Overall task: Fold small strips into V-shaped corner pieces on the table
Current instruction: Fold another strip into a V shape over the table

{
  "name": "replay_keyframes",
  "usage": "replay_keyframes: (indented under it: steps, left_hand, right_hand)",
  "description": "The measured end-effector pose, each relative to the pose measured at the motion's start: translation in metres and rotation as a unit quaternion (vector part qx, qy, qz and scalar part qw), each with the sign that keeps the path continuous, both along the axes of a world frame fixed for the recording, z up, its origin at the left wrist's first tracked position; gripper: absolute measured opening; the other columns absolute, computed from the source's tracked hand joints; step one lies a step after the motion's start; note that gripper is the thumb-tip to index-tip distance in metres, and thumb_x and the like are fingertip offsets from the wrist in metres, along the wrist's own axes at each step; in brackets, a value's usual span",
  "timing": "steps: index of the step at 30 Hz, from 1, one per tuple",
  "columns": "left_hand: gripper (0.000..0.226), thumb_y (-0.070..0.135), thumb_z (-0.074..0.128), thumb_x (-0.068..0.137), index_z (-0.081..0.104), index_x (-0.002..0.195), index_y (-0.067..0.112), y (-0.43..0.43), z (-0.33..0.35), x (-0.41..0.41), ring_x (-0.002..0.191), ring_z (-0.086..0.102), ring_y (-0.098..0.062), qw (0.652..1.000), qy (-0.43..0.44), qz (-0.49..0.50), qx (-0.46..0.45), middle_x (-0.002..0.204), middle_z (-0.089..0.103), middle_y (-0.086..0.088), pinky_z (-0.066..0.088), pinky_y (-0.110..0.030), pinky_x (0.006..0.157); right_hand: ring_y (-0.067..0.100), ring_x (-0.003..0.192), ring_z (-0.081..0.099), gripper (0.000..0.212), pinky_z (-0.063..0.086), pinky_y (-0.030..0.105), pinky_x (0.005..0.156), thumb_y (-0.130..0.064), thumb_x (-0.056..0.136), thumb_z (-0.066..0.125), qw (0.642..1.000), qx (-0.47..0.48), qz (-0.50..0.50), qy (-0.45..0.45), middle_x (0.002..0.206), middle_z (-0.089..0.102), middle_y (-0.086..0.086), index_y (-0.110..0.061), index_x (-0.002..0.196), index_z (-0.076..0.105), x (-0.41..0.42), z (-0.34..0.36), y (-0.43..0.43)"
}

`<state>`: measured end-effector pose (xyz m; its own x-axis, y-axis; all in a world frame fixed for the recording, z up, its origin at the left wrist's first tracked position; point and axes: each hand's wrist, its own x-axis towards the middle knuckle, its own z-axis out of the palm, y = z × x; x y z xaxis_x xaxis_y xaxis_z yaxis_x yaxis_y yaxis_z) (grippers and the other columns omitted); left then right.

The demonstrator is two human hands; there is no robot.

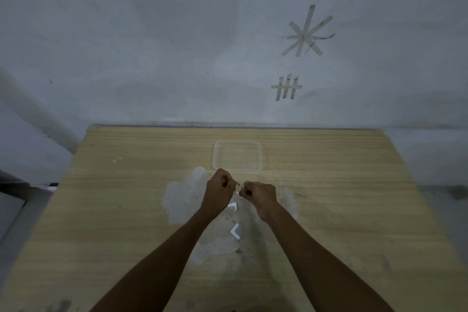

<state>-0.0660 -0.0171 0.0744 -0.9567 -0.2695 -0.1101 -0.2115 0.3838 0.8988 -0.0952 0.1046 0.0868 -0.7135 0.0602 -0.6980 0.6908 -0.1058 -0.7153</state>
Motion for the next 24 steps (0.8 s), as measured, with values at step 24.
replay_keyframes:
  steps: [24]
  left_hand:
    - [0.041, -0.002, 0.053, 0.085, 0.039, 0.049, 0.012, -0.009, -0.02, 0.015, 0.044, 0.027, -0.012, 0.968, -0.244, -0.04, -0.042, 0.05, 0.033, -0.003, 0.026, -0.022, 0.05]
  right_hand:
    - [0.021, 0.059, 0.058, 0.005, 0.058, 0.03, 0.06, 0.005, 0.081, 0.066, 0.999, 0.028, -0.039, -0.011, 0.068, 0.063, 0.014, 0.003, 0.082, 0.07, 0.002, -0.019, 0.019]
